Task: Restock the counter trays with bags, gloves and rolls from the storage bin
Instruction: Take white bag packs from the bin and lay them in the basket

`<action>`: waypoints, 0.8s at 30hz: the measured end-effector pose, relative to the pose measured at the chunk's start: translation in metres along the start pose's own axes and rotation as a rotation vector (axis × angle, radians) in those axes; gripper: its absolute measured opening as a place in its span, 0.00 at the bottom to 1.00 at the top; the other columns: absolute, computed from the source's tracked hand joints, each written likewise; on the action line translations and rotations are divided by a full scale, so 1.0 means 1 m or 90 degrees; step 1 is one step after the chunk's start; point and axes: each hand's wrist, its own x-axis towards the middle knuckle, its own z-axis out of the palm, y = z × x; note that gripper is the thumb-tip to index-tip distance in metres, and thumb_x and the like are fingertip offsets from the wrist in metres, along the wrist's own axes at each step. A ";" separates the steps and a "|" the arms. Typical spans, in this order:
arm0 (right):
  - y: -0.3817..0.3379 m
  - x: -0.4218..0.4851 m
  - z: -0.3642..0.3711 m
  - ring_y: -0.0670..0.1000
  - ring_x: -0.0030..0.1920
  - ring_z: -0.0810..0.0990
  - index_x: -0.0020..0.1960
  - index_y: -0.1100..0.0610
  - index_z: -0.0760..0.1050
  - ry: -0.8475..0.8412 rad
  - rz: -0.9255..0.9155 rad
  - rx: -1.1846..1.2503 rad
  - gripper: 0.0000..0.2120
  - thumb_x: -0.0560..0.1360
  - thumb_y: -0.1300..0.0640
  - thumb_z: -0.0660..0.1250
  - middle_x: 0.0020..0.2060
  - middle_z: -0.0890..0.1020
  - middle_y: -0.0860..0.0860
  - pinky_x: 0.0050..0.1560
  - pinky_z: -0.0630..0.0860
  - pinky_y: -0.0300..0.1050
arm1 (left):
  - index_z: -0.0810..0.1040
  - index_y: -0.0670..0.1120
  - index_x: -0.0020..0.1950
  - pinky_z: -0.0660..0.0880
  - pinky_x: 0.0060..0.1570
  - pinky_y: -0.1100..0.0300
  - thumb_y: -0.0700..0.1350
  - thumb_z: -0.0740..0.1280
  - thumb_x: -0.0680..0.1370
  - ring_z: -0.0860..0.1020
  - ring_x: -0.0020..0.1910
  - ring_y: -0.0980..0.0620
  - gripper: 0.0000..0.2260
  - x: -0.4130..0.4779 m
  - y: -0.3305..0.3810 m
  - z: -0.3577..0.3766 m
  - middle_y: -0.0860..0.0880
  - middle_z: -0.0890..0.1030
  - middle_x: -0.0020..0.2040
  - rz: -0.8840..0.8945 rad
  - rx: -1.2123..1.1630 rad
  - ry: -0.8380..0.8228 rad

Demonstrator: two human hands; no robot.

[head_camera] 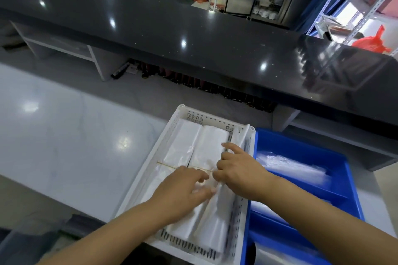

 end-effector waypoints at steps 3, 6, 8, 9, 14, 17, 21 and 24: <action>0.004 0.029 -0.011 0.53 0.36 0.76 0.42 0.50 0.79 0.009 -0.005 0.010 0.08 0.69 0.62 0.68 0.28 0.78 0.48 0.69 0.62 0.58 | 0.67 0.61 0.61 0.69 0.37 0.64 0.67 0.62 0.62 0.76 0.44 0.61 0.29 -0.017 0.007 -0.003 0.60 0.76 0.49 -0.104 -0.094 -0.027; 0.001 0.067 -0.021 0.57 0.36 0.77 0.40 0.54 0.80 0.047 -0.016 0.043 0.08 0.66 0.66 0.67 0.27 0.79 0.50 0.65 0.66 0.60 | 0.63 0.56 0.66 0.67 0.35 0.64 0.48 0.64 0.72 0.74 0.41 0.56 0.23 -0.021 -0.009 -0.017 0.57 0.75 0.48 -0.136 -0.030 0.072; -0.006 0.089 -0.018 0.59 0.42 0.77 0.44 0.55 0.79 0.053 -0.021 0.067 0.10 0.68 0.67 0.64 0.32 0.81 0.52 0.67 0.62 0.58 | 0.63 0.54 0.67 0.68 0.39 0.63 0.41 0.62 0.74 0.75 0.45 0.51 0.23 -0.024 -0.027 -0.026 0.53 0.76 0.51 -0.176 -0.010 0.125; -0.010 0.097 -0.015 0.59 0.46 0.76 0.47 0.56 0.79 0.051 -0.016 0.079 0.12 0.69 0.67 0.63 0.37 0.82 0.53 0.68 0.60 0.57 | 0.62 0.53 0.68 0.68 0.42 0.62 0.40 0.61 0.74 0.77 0.49 0.50 0.24 -0.025 -0.035 -0.028 0.51 0.77 0.55 -0.198 -0.006 0.135; -0.008 0.093 -0.005 0.58 0.55 0.78 0.56 0.56 0.78 0.138 0.123 0.124 0.23 0.61 0.67 0.73 0.54 0.82 0.56 0.59 0.71 0.53 | 0.50 0.51 0.75 0.71 0.55 0.61 0.45 0.64 0.75 0.74 0.61 0.49 0.33 -0.039 -0.047 -0.022 0.48 0.70 0.68 -0.201 0.037 0.098; 0.002 0.066 0.006 0.59 0.56 0.77 0.56 0.56 0.77 0.134 0.259 0.168 0.21 0.65 0.65 0.73 0.54 0.81 0.54 0.56 0.73 0.55 | 0.44 0.49 0.76 0.63 0.67 0.59 0.52 0.64 0.75 0.59 0.71 0.51 0.37 -0.039 -0.047 -0.016 0.50 0.56 0.75 -0.098 0.206 0.151; 0.001 0.048 0.022 0.56 0.64 0.69 0.63 0.55 0.72 0.033 0.368 0.234 0.17 0.75 0.56 0.62 0.64 0.73 0.53 0.61 0.68 0.51 | 0.44 0.57 0.75 0.36 0.70 0.56 0.61 0.59 0.75 0.40 0.75 0.53 0.35 -0.031 -0.040 -0.003 0.53 0.45 0.78 0.008 0.248 0.060; -0.003 0.051 0.027 0.54 0.60 0.71 0.59 0.55 0.73 0.027 0.343 0.275 0.13 0.77 0.55 0.59 0.61 0.73 0.52 0.56 0.72 0.49 | 0.42 0.58 0.75 0.31 0.69 0.52 0.64 0.57 0.75 0.34 0.74 0.54 0.35 -0.027 -0.045 0.011 0.53 0.39 0.78 -0.011 0.273 0.006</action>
